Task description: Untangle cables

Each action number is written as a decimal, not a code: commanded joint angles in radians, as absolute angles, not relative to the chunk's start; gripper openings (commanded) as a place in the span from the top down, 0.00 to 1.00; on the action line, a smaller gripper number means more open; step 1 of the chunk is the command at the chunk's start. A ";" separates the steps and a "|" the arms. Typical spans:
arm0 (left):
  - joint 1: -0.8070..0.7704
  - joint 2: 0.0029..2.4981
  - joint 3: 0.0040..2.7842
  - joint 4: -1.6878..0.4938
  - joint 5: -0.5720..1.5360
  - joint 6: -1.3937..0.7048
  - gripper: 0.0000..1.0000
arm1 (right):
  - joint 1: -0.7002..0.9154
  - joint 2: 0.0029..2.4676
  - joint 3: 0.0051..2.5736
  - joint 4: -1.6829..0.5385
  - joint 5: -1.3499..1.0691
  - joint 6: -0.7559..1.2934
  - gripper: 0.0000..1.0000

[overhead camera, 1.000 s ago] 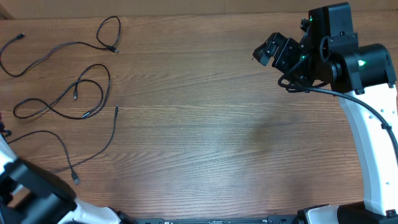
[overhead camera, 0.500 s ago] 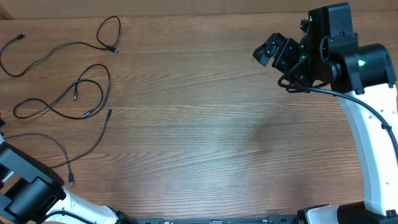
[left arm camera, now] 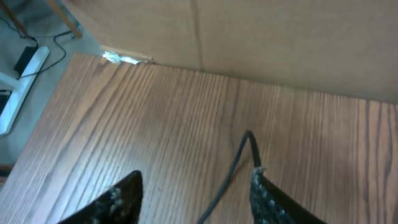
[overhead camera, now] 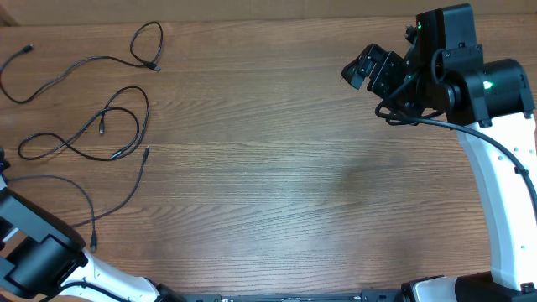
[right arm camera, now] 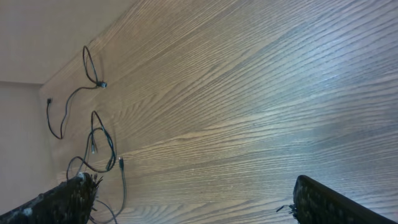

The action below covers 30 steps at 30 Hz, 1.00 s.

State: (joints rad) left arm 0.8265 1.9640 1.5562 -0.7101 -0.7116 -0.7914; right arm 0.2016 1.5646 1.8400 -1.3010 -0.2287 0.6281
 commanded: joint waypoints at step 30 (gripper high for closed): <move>0.970 2.028 1.656 -1.045 -0.485 -0.723 0.53 | 0.199 1.567 1.865 -1.307 -0.225 0.620 0.00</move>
